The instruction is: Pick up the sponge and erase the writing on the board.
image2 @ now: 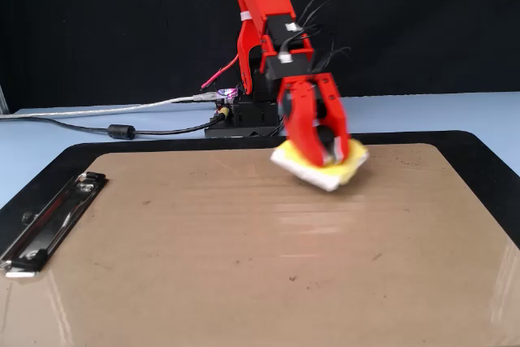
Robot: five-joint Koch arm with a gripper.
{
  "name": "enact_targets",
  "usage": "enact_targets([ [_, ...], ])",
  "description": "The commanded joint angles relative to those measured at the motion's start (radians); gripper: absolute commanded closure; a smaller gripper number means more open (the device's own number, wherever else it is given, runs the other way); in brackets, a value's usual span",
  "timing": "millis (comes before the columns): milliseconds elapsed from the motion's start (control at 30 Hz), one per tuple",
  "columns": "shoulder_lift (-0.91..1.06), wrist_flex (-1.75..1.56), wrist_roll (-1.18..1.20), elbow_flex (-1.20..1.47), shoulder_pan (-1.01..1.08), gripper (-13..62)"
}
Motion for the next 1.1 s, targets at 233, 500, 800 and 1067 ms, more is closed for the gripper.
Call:
enact_targets([
  [233, -0.011, -0.002, -0.095, -0.118, -0.318, 57.4],
  [500, -0.009, 0.000, -0.089, -0.092, -0.416, 57.4],
  [800, 0.000, -0.011, -0.038, 0.029, -0.416, 57.4],
  [1067, -0.109, -0.025, -0.005, -0.049, -0.422, 57.4],
])
